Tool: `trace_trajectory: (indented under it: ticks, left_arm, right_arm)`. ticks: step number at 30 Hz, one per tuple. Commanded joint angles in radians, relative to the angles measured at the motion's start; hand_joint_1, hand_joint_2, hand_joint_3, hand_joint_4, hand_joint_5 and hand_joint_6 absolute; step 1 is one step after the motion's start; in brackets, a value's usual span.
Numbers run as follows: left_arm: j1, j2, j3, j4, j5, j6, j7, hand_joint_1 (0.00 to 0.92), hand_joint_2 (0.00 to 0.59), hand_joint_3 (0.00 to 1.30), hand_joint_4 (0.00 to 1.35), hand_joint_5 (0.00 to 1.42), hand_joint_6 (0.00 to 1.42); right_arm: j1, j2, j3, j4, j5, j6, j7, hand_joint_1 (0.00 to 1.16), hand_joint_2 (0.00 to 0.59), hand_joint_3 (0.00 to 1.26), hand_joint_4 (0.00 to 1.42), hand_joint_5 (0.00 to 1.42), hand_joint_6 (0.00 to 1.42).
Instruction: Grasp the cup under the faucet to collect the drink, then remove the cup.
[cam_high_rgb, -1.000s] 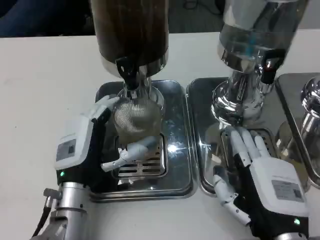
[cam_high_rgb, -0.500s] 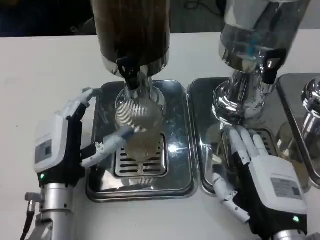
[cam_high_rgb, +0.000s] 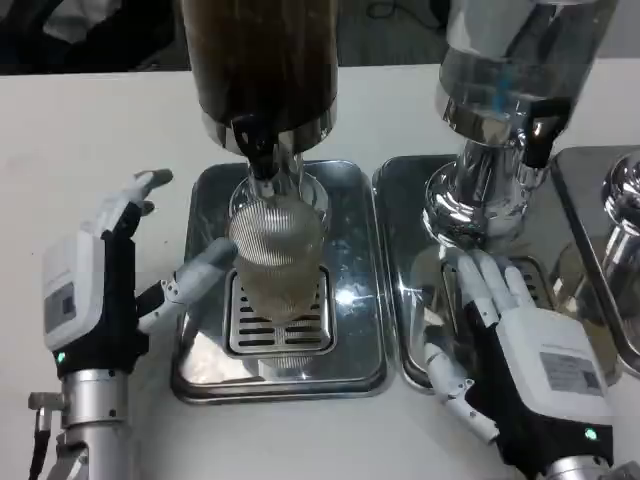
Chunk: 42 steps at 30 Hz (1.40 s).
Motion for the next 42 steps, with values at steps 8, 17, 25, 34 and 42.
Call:
trace_trajectory:
  ticks: [8, 17, 25, 34, 42]
  left_arm:
    - [0.025, 0.002, 0.013, -0.065, -0.005, -0.003, -0.013, 0.000, 0.000, 0.29, 0.22, 0.36, 0.28]
    - [0.118, 0.052, 0.098, -0.222, -0.085, -0.084, -0.113, 0.000, 0.009, 0.26, 0.18, 0.34, 0.25]
    - [0.171, 0.050, 0.195, -0.326, -0.362, -0.250, -0.434, 0.000, 0.065, 0.19, 0.15, 0.26, 0.16]
    - [0.199, 0.021, 0.256, -0.490, -0.830, -0.207, -0.965, 0.000, 0.083, 0.21, 0.15, 0.29, 0.23]
    - [0.207, 0.019, 0.310, -0.621, -0.966, -0.085, -1.244, 0.000, 0.085, 0.25, 0.17, 0.36, 0.30]
  right_arm:
    - [-0.009, -0.032, -0.031, 0.001, 0.021, -0.032, -0.019, 0.00, 0.503, 0.02, 0.00, 0.00, 0.24]
    - [-0.051, -0.048, -0.036, 0.031, 0.040, -0.062, -0.012, 0.00, 0.503, 0.02, 0.00, 0.00, 0.24]
    - [-0.091, -0.054, -0.041, 0.079, 0.062, -0.094, -0.011, 0.01, 0.493, 0.02, 0.00, 0.00, 0.23]
    - [-0.126, -0.057, -0.034, 0.110, 0.077, -0.112, -0.010, 0.01, 0.489, 0.02, 0.00, 0.00, 0.23]
    - [-0.138, -0.052, -0.037, 0.123, 0.084, -0.117, -0.014, 0.01, 0.487, 0.02, 0.00, 0.00, 0.22]
